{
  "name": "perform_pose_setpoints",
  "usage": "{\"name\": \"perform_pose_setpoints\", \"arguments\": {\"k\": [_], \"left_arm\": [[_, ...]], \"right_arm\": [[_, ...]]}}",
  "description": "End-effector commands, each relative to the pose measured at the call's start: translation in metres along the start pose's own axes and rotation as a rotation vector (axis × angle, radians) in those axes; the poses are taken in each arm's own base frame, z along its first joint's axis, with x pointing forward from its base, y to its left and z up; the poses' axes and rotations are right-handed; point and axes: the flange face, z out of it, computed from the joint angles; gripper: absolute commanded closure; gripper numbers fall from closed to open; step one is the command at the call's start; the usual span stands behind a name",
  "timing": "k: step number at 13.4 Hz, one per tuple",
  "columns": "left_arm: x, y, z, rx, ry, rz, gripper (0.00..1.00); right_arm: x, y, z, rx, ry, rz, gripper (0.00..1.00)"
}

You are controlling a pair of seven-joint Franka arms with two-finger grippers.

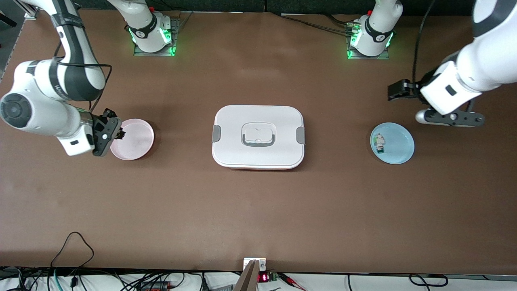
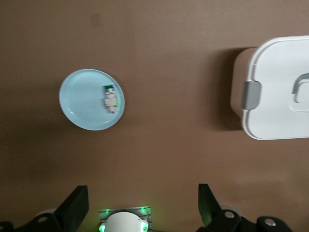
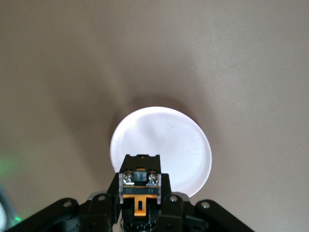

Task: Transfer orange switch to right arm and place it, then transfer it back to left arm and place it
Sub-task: 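Lower the switch onto the pink plate and open the right gripper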

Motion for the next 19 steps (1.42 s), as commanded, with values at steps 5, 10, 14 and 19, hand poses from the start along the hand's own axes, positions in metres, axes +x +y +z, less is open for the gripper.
{"name": "perform_pose_setpoints", "arguments": {"k": [5,10,14,19], "left_arm": [[-0.008,-0.023,-0.014,0.037,0.071,-0.027,0.00],[-0.027,-0.048,-0.016,0.050,0.095,-0.095,0.00],[-0.035,-0.038,-0.018,0.054,0.151,-0.150,0.00],[-0.034,-0.041,-0.018,0.053,0.147,-0.181,0.00]], "right_arm": [[-0.029,-0.004,0.068,-0.094,0.018,-0.337,0.78],[-0.041,-0.018,0.104,-0.067,0.002,-0.344,0.78],[-0.050,-0.028,0.132,-0.095,0.015,-0.333,0.78],[-0.050,-0.025,0.144,-0.105,0.026,-0.324,0.78]]}}
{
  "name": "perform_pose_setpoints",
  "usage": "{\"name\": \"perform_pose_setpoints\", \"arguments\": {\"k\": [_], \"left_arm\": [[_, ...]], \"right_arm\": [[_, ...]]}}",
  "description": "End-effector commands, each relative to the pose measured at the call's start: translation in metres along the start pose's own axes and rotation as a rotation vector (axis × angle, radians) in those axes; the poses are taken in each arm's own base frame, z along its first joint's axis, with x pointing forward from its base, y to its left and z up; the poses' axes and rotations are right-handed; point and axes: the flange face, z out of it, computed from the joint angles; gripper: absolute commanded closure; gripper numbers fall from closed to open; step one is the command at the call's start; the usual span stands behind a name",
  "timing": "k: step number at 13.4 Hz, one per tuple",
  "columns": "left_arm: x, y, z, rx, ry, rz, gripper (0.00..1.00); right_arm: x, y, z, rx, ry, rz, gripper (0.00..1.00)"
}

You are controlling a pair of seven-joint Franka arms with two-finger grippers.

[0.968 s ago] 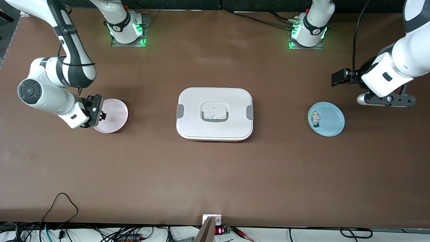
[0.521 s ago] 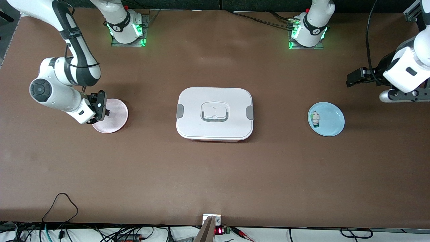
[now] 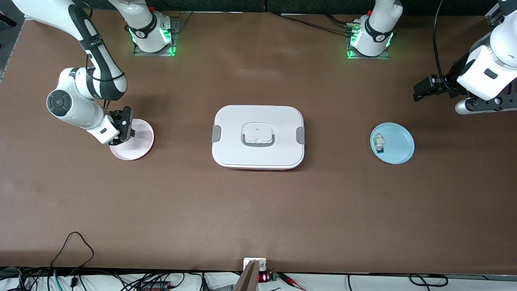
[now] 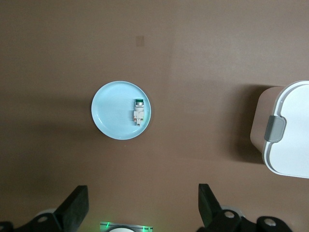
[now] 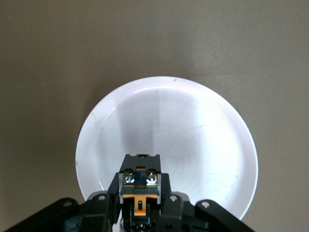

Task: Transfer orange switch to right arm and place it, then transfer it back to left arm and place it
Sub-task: 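Lower the switch onto the pink plate and open the right gripper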

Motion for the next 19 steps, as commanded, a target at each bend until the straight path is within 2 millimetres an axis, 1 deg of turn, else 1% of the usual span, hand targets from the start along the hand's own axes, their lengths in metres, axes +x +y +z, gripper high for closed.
{"name": "perform_pose_setpoints", "arguments": {"k": [1,3,4,7,9,10,11,12,13,14,16,17,18,19], "left_arm": [[-0.003,-0.012,-0.002,0.018,0.022,-0.023,0.00],[0.002,-0.035,-0.004,0.014,0.026,-0.068,0.00],[0.003,-0.043,-0.004,0.010,0.025,-0.081,0.00],[0.006,-0.057,-0.007,-0.004,0.033,-0.104,0.00],[0.006,-0.055,-0.007,-0.028,0.030,-0.060,0.00],[0.005,-0.049,-0.008,-0.048,0.034,-0.052,0.00],[0.005,-0.041,-0.009,-0.054,0.044,-0.043,0.00],[-0.001,-0.033,-0.014,-0.053,0.051,-0.032,0.00],[-0.009,-0.018,-0.018,-0.051,0.058,-0.013,0.00],[-0.012,-0.010,-0.019,-0.049,0.055,-0.005,0.00],[-0.014,-0.001,-0.019,-0.047,0.055,0.022,0.00],[-0.018,0.010,-0.020,-0.046,0.056,0.036,0.00],[-0.018,0.016,-0.021,-0.043,0.059,0.043,0.00],[-0.013,0.012,-0.021,-0.041,0.060,0.043,0.00]], "right_arm": [[-0.002,0.000,0.007,-0.023,0.001,-0.017,0.78],[-0.001,0.002,0.009,-0.036,0.004,-0.017,0.78],[0.000,0.002,0.012,-0.037,0.005,-0.019,0.78],[0.000,0.004,0.022,-0.043,0.012,-0.016,0.78],[0.000,0.004,0.025,-0.041,0.014,-0.016,0.78],[0.000,0.004,0.025,-0.040,0.014,-0.016,0.77],[0.000,0.004,0.025,-0.041,0.014,-0.016,0.71],[0.000,0.004,0.025,-0.041,0.015,-0.014,0.58],[0.000,0.006,0.024,-0.046,0.015,-0.010,0.20],[0.000,0.006,0.021,-0.049,0.014,-0.009,0.00],[0.000,0.006,0.018,-0.052,0.013,-0.009,0.00],[0.000,0.006,0.015,-0.055,0.013,-0.007,0.00],[0.000,0.007,0.007,-0.067,0.011,-0.010,0.00],[0.000,0.009,-0.001,-0.080,0.011,-0.006,0.00]]}}
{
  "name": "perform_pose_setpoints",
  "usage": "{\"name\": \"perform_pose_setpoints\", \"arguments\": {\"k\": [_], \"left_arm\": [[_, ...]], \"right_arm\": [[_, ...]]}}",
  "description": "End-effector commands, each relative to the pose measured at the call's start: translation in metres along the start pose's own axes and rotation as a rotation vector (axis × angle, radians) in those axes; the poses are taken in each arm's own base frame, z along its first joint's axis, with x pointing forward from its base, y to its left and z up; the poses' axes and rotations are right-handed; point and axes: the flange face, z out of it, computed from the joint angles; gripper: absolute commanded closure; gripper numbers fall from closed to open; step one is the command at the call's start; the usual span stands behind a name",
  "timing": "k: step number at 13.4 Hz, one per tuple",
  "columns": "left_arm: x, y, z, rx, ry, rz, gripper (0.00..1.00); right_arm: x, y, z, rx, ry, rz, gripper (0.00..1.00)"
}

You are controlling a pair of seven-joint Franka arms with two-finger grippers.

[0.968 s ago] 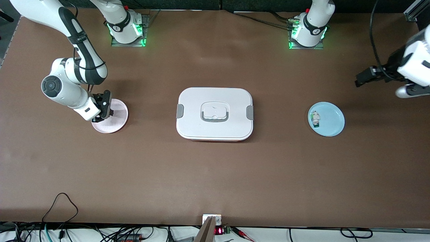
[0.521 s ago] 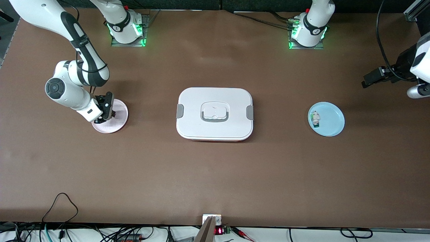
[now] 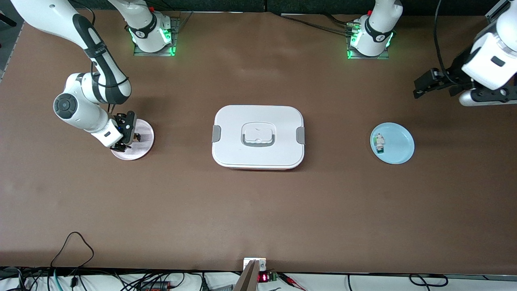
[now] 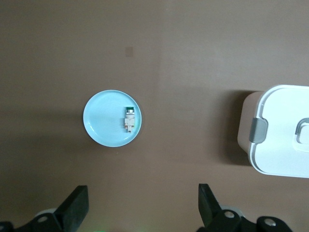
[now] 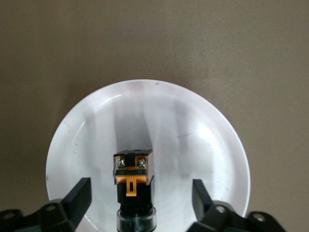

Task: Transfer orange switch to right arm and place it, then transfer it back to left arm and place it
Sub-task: 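Lower the switch onto the pink plate and open the right gripper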

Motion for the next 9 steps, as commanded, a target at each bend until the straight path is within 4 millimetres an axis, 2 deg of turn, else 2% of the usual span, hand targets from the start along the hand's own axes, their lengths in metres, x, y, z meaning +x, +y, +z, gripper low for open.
{"name": "perform_pose_setpoints", "arguments": {"k": [1,3,4,5,7,9], "left_arm": [[0.003,-0.003,-0.003,-0.004,0.002,0.003,0.00],[0.004,-0.002,-0.004,0.001,-0.003,0.003,0.00],[0.005,-0.002,-0.003,0.003,-0.004,0.004,0.00],[0.004,0.002,-0.005,0.004,0.000,0.012,0.00],[0.004,0.003,-0.006,0.007,0.003,0.015,0.00],[0.006,0.000,-0.004,0.005,-0.001,0.012,0.00]], "right_arm": [[-0.002,0.005,-0.025,-0.043,0.002,0.006,0.00],[0.000,0.014,-0.044,-0.082,0.004,0.065,0.00],[0.008,0.023,-0.059,-0.096,0.008,0.072,0.00],[0.015,0.032,-0.076,-0.075,0.013,0.110,0.00],[0.015,0.047,-0.110,-0.029,0.005,0.222,0.00],[0.017,0.057,-0.153,-0.047,0.006,0.235,0.00]]}}
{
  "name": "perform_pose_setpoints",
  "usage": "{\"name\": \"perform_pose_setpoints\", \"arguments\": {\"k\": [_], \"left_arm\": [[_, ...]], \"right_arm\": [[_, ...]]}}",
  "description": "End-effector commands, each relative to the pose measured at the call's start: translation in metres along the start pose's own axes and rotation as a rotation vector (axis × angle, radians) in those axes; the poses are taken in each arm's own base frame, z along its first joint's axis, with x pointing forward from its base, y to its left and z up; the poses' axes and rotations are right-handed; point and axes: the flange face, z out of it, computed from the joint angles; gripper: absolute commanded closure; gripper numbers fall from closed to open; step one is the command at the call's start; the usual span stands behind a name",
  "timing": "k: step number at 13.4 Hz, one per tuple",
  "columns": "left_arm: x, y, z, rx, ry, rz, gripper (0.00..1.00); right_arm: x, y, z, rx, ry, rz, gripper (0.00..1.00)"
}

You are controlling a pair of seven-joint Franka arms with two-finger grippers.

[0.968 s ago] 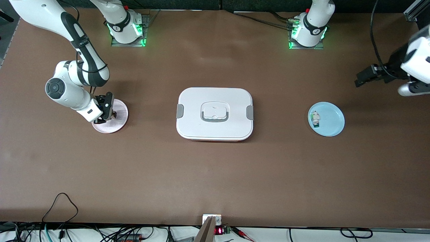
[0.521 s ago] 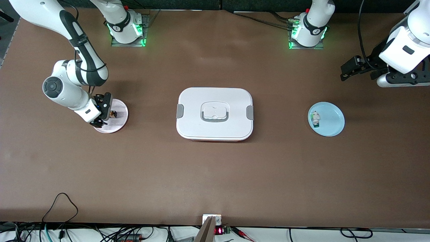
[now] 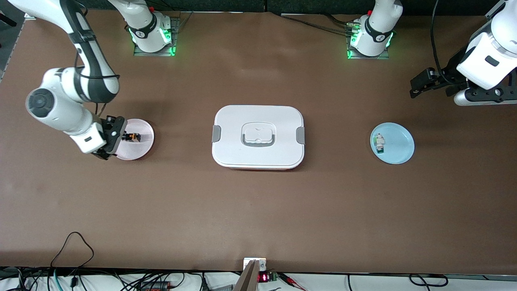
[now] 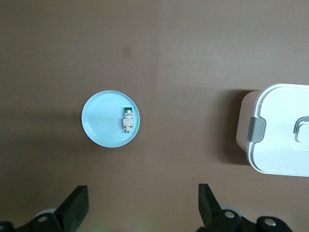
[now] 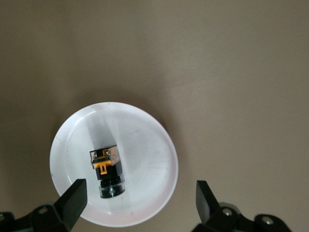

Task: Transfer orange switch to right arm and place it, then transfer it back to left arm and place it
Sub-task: 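Raise the right gripper away from the pink plate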

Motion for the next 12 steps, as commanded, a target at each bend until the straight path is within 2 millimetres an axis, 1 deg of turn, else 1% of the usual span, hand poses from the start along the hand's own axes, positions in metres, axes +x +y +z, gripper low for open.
{"name": "perform_pose_setpoints", "arguments": {"k": [1,2,3,5,6,7,8,10,11,12], "left_arm": [[0.005,-0.002,-0.004,0.007,-0.002,0.025,0.00],[0.006,-0.002,-0.003,0.006,0.000,0.057,0.00],[0.007,-0.004,-0.003,0.007,0.003,0.061,0.00],[0.009,-0.008,0.000,0.039,0.011,0.059,0.00],[0.011,-0.011,-0.001,0.064,0.028,0.056,0.00],[0.012,-0.011,0.001,0.069,0.035,0.056,0.00],[0.013,-0.011,0.003,0.070,0.037,0.056,0.00],[0.013,-0.013,0.004,0.068,0.037,0.055,0.00],[0.013,-0.013,0.005,0.068,0.032,0.055,0.00],[0.012,-0.012,0.005,0.068,0.029,0.058,0.00]], "right_arm": [[0.004,0.017,-0.055,0.004,0.026,0.073,0.00],[0.004,0.023,-0.076,0.021,0.049,0.157,0.00],[0.004,0.025,-0.090,0.040,0.061,0.234,0.00],[0.007,0.028,-0.110,0.055,0.058,0.388,0.00],[0.009,0.028,-0.123,0.053,0.058,0.467,0.00],[0.016,0.026,-0.133,0.054,0.055,0.543,0.00],[0.034,0.020,-0.140,0.083,0.058,0.649,0.00],[0.048,0.016,-0.154,0.154,0.074,1.004,0.00],[0.064,0.009,-0.161,0.182,0.063,1.175,0.00],[0.072,0.004,-0.174,0.202,0.029,1.327,0.00]]}}
